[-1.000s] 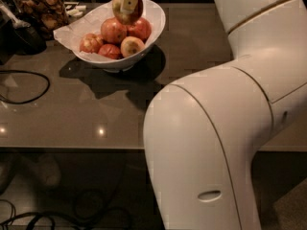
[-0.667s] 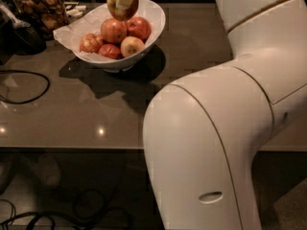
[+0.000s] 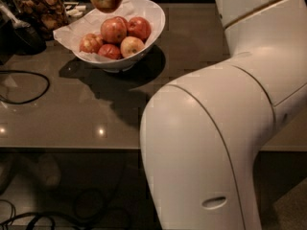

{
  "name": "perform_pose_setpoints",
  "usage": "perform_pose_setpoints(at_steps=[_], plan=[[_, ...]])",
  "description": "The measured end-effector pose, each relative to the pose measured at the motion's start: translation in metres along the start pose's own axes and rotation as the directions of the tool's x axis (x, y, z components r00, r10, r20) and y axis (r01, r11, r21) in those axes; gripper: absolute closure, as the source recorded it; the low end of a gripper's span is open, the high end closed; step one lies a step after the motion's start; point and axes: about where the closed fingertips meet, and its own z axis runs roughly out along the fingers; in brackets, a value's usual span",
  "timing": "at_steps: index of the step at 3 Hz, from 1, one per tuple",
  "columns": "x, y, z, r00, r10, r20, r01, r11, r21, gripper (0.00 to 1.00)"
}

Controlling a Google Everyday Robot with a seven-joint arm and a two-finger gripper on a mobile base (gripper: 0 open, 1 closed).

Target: Pick apple from white bowl

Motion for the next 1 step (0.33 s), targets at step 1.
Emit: perform_pose_setpoints(at_steps=[1], plan=[[-0.0184,-0.002,-0.0107,0.997,-0.061,0.05,0.06,0.9979,0.022,1.0]])
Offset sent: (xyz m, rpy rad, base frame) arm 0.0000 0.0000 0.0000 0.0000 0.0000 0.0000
